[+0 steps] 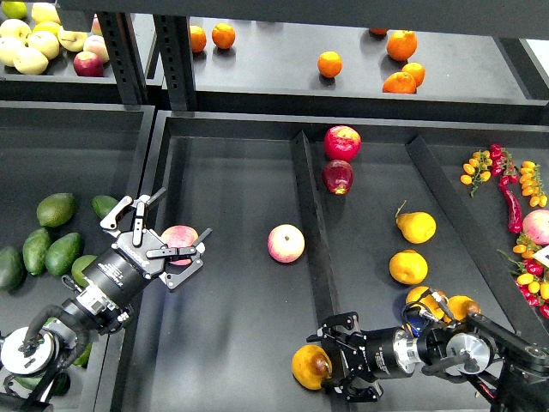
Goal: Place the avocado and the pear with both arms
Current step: 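Close the right gripper around the yellow-orange fruit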
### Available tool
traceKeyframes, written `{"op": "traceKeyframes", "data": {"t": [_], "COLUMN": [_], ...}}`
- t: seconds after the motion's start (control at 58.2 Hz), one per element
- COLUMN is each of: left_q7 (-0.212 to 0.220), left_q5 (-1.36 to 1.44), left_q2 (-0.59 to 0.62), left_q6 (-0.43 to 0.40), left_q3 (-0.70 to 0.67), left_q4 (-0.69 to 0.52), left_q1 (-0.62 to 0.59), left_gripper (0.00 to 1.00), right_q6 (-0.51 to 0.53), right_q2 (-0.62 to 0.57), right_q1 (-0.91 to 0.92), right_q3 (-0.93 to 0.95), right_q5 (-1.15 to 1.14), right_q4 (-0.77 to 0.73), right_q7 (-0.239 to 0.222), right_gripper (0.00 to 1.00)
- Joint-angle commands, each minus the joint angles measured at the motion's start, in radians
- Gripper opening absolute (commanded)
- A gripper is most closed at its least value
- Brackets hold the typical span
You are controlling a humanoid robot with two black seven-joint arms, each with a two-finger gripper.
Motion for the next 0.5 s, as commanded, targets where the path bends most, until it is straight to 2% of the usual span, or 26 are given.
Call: {"op": "traceKeyframes", "data": {"t": [0.0,0.43,0.481], "left_q7": [0.000,0.000,0.000], "left_q5": [-0.001,0.001,0.001], "left_q2": [0.000,0.000,0.000], "left_q6": [0.000,0.000,0.000], "left_q3": [-0.001,-0.003,-0.003], "left_q4": [-0.001,-0.006,-0.006], "left_q1": [0.008,0.013,0.014], "left_gripper": [1.00,1.00,0.99], "right_q6": [0.000,0.000,0.000], "right_q2": [0.012,0.015,0.015], "right_q1": [-0.004,-0.017,-0.024], "right_q3": [0.002,0.002,0.005], "right_q5": [0.002,0.012,0.014], "right_q4": [-0.012,-0.020,-0.018], "right_q7": [0.000,0.000,0.000], "right_gripper": [0.65,0.41,0.33]}}
